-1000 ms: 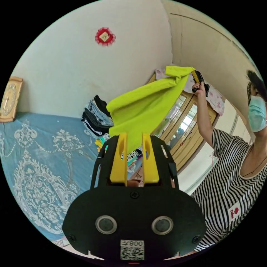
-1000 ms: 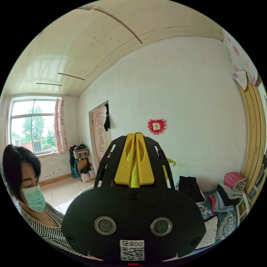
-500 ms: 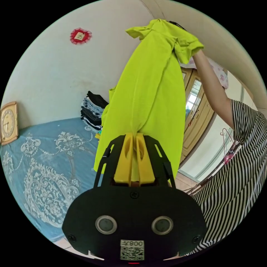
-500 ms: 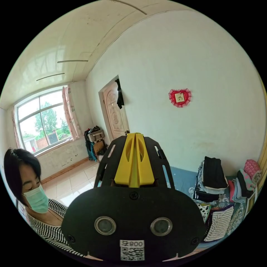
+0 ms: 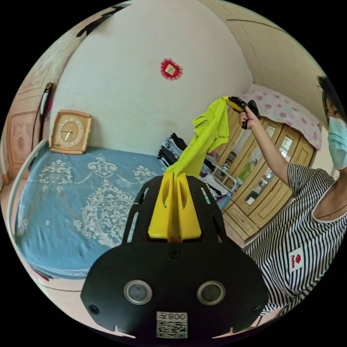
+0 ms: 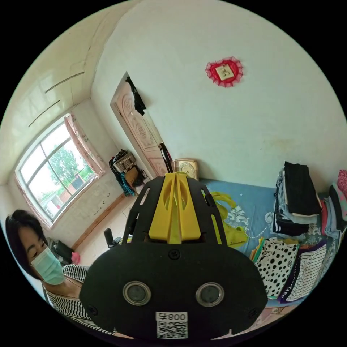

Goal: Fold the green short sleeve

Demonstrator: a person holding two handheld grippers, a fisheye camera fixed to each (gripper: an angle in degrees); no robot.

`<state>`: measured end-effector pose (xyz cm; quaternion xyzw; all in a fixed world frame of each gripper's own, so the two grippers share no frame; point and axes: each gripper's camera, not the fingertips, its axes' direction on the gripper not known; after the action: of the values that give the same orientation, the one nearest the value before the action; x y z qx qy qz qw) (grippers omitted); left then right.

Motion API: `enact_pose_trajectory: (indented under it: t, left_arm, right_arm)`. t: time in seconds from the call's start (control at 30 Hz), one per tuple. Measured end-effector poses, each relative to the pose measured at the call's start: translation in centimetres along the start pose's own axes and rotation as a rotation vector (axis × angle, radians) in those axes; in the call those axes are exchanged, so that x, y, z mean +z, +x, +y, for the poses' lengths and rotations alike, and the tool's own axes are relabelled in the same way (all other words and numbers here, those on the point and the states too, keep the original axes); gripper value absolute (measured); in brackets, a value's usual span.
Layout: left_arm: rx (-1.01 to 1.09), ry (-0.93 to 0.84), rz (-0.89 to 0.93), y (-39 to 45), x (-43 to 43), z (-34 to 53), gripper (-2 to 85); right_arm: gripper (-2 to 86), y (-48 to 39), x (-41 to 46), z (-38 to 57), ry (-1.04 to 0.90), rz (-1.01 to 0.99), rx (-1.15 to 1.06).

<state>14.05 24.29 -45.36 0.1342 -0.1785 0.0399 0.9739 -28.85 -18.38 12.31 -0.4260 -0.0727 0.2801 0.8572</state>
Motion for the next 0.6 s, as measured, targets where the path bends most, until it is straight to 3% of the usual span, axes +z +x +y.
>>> enact_pose_trajectory:
  t: [0.3, 0.47, 0.6]
  left_arm:
    - [-0.102, 0.162, -0.251, -4.4, -13.4, -9.2, 1.1]
    - [0.005, 0.24, -0.383, -1.3, -22.0, -14.3, 1.2]
    - [0.085, 0.259, -0.353, 2.3, -26.8, -16.6, 1.3]
  right_arm:
    - [0.0, 3.5, 23.5, -2.7, -0.074, -0.243, 0.124]
    - [0.0, 3.5, 33.0, -3.4, -0.054, -0.424, 0.106]
    - [0.0, 3.3, 38.1, -2.4, -0.041, -0.546, 0.026]
